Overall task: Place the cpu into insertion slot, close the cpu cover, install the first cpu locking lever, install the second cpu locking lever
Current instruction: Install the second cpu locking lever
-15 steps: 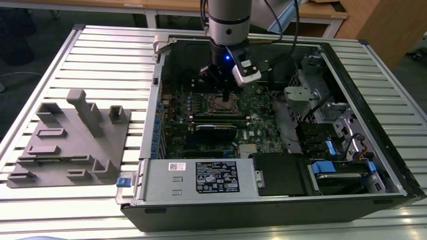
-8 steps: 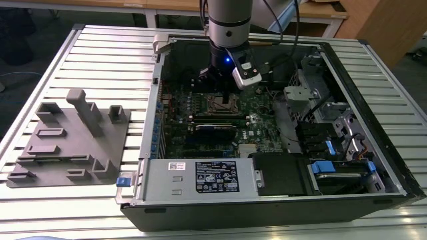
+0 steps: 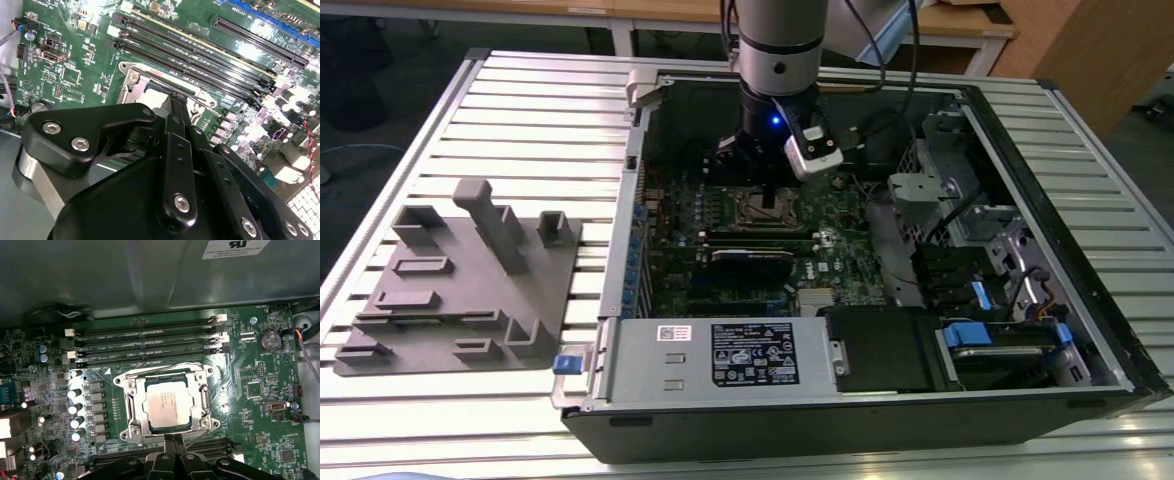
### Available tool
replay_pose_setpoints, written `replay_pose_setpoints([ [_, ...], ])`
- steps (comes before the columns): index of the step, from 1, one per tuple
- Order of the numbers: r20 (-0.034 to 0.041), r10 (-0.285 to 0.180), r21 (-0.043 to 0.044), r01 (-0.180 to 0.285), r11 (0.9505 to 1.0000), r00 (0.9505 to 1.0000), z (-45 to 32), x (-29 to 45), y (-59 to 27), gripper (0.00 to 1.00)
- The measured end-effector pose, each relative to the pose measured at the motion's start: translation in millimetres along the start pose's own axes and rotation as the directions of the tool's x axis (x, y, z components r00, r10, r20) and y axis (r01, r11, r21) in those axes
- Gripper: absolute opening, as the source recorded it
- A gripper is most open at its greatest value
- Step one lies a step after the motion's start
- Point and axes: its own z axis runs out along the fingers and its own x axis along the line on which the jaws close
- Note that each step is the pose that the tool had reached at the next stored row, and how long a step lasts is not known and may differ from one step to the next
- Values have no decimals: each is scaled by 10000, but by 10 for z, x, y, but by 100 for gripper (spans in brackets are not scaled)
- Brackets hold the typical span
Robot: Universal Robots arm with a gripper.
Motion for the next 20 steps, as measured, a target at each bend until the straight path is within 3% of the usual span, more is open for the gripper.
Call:
replay_pose_setpoints([
  [9,-17,4,-73,-4,10000,10000,-74,-7,-1,11],
  [20,-18,-168,-87,168,9998,9999,-61,-14,-71,11],
])
